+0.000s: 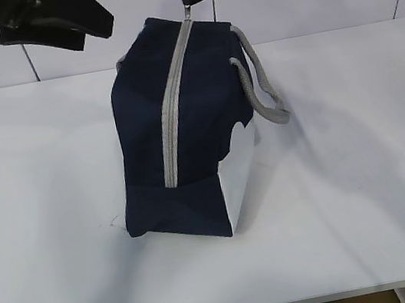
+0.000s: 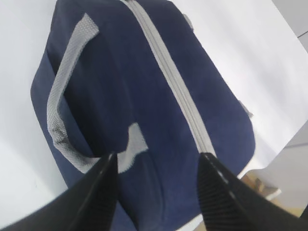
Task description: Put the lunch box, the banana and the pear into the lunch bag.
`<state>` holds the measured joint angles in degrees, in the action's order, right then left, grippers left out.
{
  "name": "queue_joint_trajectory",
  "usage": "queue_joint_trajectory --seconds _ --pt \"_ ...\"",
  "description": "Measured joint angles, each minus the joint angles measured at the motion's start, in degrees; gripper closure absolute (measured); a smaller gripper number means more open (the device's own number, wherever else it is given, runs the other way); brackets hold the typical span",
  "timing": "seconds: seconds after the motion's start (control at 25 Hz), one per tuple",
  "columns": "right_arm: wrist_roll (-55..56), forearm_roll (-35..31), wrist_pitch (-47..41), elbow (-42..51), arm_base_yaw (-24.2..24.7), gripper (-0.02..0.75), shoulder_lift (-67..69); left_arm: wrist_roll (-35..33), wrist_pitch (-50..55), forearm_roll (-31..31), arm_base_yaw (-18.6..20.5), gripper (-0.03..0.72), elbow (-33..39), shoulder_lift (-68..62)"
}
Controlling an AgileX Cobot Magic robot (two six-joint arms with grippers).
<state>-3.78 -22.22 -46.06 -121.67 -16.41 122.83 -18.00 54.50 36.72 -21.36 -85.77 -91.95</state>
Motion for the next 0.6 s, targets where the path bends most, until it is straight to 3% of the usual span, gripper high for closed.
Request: queue_joint_trajectory --seconds 0.28,0.6 --pt "0.0 0.0 -0.1 0.0 0.0 0.737 0.0 1.3 10.9 0.0 0.8 0.286 -13.6 -12.6" --pt "-0.1 0.0 -0.1 0.0 0.0 0.737 0.0 1.8 14.0 2.8 1.0 0.286 -25.0 -22.7"
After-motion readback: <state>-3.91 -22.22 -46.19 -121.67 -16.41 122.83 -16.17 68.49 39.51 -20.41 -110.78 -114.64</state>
